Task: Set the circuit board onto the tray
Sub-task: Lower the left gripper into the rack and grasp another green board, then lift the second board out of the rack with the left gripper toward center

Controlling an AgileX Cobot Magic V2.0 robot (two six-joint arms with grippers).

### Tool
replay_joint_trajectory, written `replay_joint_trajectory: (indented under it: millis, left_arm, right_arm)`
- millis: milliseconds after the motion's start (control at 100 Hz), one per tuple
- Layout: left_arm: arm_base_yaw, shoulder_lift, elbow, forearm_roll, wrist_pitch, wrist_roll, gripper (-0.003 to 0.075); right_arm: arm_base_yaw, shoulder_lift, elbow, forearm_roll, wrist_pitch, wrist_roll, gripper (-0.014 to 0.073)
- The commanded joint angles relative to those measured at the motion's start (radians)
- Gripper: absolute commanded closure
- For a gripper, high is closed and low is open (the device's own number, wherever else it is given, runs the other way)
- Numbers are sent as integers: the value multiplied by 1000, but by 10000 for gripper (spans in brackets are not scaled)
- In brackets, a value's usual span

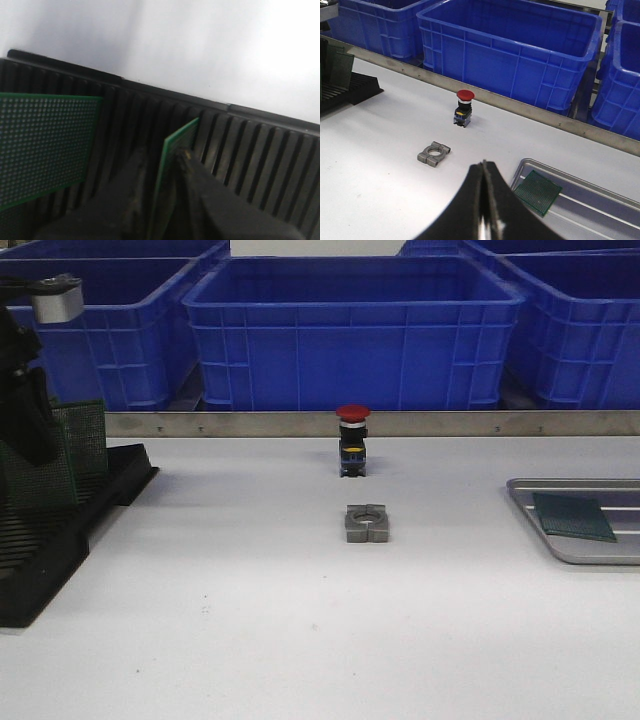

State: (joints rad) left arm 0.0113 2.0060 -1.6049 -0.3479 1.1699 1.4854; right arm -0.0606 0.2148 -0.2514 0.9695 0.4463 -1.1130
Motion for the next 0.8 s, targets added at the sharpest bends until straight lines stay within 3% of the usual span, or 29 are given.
replay_joint_trajectory:
  millis: [0,390,790]
  left_arm:
    - [1,-51,-25,-40,-10,-9,740]
    - [-12,-53,-121,-53,109,-11,741]
    - [-118,-59,-175,-387,109,-11,741]
  right_arm:
    - [1,8,-25,33,-33,-4,707]
    - [1,8,-25,33,-33,-4,707]
    - [1,8,-25,32,-33,-4,707]
